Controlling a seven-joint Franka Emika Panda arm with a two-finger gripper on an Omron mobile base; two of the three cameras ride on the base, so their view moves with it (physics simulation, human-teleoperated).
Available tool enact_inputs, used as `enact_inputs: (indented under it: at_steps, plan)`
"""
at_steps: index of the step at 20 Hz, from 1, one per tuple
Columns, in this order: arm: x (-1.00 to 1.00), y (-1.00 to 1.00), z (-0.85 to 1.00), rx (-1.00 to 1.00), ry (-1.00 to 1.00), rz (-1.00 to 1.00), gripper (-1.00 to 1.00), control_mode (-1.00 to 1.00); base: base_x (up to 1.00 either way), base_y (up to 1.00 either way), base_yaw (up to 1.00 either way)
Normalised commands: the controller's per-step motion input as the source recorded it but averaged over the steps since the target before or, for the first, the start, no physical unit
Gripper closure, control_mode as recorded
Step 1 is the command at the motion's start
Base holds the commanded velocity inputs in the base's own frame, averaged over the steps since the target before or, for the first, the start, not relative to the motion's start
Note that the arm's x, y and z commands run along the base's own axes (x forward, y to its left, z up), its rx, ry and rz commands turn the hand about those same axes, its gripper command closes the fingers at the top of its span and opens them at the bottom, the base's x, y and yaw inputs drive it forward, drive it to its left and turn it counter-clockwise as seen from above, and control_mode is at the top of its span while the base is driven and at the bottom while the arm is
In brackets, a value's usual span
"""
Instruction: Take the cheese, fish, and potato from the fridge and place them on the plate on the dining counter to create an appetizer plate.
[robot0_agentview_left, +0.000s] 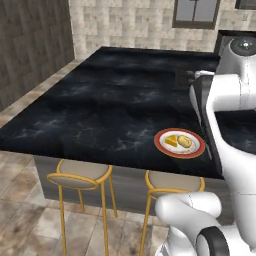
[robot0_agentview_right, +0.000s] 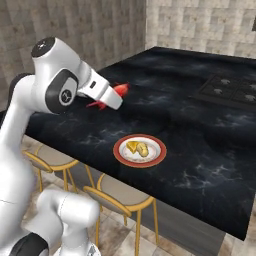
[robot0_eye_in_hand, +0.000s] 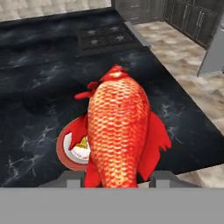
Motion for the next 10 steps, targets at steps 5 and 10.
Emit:
enact_inputs:
  at_steps: [5, 10]
  plan:
    - [0.28, -0.17, -0.32, 0.00, 0.13, 0.30, 1.00, -1.00, 0.00, 0.00, 0.00]
    - [0.56, -0.06, -0.42, 0.00, 0.05, 0.32, 1.00, -1.00, 0.00, 0.00, 0.00]
